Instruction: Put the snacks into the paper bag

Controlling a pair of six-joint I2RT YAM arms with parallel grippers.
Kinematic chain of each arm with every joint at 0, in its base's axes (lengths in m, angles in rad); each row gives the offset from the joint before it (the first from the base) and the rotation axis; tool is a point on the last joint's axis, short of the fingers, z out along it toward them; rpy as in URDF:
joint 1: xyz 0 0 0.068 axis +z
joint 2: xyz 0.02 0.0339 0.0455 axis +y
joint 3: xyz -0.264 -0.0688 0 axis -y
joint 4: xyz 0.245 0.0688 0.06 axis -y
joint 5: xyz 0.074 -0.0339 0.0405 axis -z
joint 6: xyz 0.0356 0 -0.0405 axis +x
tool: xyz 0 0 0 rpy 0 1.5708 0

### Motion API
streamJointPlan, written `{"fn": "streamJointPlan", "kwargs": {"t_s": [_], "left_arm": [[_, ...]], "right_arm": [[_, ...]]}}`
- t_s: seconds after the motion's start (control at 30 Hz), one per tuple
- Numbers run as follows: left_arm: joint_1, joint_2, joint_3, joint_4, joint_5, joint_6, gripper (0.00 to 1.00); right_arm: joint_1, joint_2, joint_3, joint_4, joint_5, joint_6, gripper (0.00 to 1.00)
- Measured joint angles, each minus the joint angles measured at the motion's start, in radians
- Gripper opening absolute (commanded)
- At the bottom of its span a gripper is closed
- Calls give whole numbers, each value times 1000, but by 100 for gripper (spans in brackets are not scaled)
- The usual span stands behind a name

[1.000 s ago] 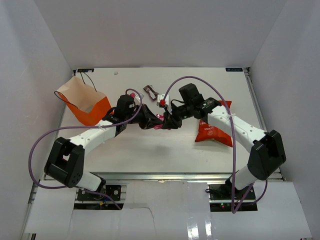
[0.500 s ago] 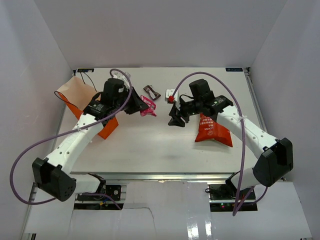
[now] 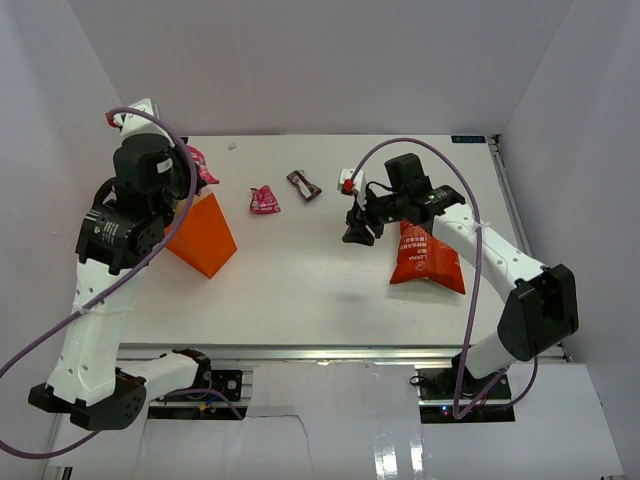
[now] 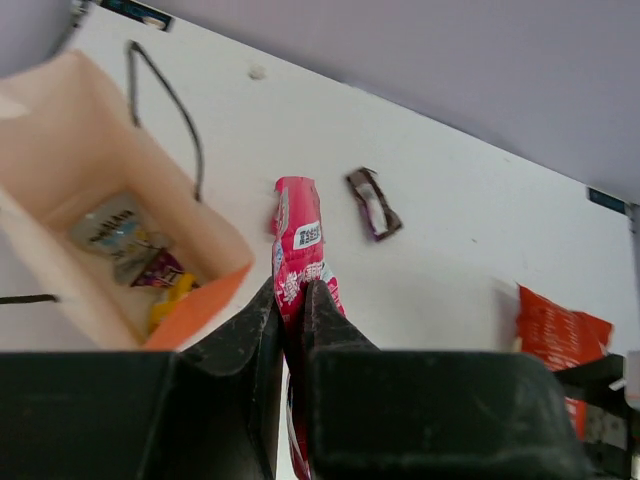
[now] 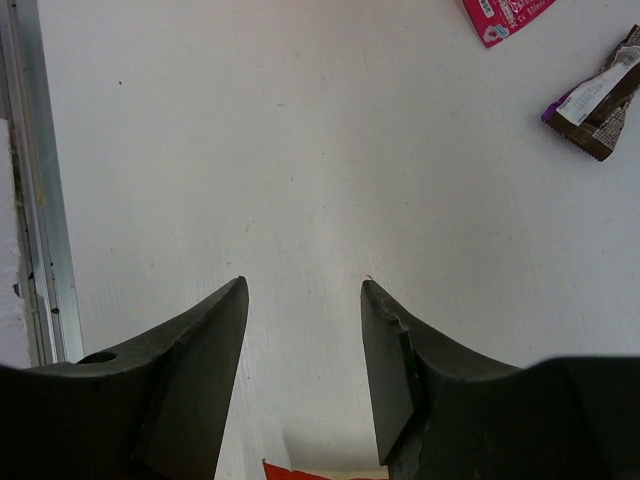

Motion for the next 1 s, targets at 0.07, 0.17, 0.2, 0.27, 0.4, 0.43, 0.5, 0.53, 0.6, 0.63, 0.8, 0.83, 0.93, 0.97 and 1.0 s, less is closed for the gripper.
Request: {"fn": "streamJointPlan", "kwargs": {"t_s": [0.07,0.17,0.2,0.27,0.4,0.43,0.5,0.53,0.6,0.63,0.8,0.83,0.93,0.97,1.0], "left_arm": [[1,-1,32,-27,-76,24,0],[1,-8,52,-56,-181,59,0],[1,-11,52,-67,-212,70,0],[5,-16,40,-74,-266,90,0],[53,-14,-15,-68,-306,127,0],[78,-10,-34,-57,-304,139,0],[116,3,-60,-43,-294,156,0],[148,18,-77,-26,-283,167,0],[183,42,-104,2,-268,180,0],[195,56,-116,15,-259,184,0],[230,96,-184,82,-202,198,0],[239,101,-197,93,-188,199,5],[261,117,-219,117,-162,198,31],[266,122,-223,119,-156,194,38],[269,125,-226,122,-148,193,44]], "right_arm": [[-3,10,0,3,0,2,55],[-9,21,0,7,3,5,55],[-10,25,0,9,4,7,55],[-13,32,0,14,9,11,55],[-17,46,0,27,17,19,55],[-18,50,0,27,19,20,55],[-19,54,0,28,20,23,55],[-19,55,0,28,21,24,55],[-20,58,0,29,23,26,55],[-21,59,0,29,25,27,55],[-23,65,0,31,37,40,55],[-23,71,0,34,42,45,55],[-23,111,15,34,59,63,55],[-23,131,29,34,71,72,55],[-23,156,47,34,83,84,55]]}}
